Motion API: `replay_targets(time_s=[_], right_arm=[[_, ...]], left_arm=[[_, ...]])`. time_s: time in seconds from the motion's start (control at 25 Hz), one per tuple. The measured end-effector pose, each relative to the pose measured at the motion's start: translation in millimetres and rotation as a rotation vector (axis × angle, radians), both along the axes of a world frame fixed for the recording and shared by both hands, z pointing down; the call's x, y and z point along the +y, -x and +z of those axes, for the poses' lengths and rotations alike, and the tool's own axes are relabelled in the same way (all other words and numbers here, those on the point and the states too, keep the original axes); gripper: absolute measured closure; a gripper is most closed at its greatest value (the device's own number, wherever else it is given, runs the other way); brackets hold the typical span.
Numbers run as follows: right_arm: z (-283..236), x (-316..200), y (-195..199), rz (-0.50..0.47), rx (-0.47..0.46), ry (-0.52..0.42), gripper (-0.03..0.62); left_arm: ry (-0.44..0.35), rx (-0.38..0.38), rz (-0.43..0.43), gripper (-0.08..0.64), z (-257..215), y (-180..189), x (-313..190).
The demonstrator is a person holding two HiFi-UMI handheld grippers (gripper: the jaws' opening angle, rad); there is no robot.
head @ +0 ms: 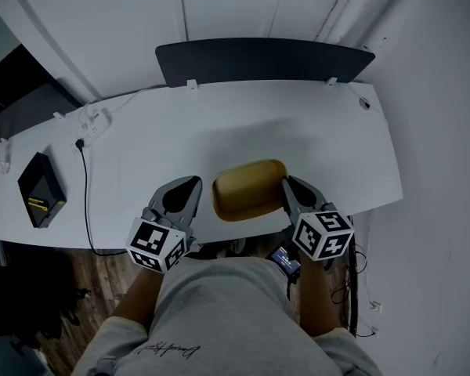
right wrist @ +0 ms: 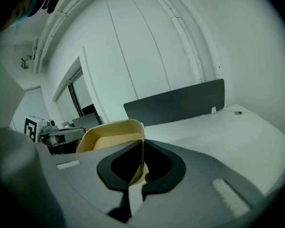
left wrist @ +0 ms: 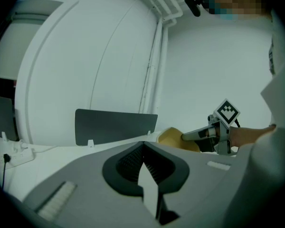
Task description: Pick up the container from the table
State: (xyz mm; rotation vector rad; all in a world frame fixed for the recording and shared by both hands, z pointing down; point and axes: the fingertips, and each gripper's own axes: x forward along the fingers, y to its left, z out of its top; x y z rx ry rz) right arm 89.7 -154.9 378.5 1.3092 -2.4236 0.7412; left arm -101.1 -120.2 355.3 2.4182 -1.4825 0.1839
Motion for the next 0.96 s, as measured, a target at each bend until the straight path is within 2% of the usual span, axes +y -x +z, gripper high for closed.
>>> replay_targets(time_s=[0.96], right_arm=[[3.6,-2.5,1.8,-0.004,0.012,0.008,0.565]], left_arm=[[-0.001,-0.013,0.004,0.558,-3.7,4.9,-1.1]])
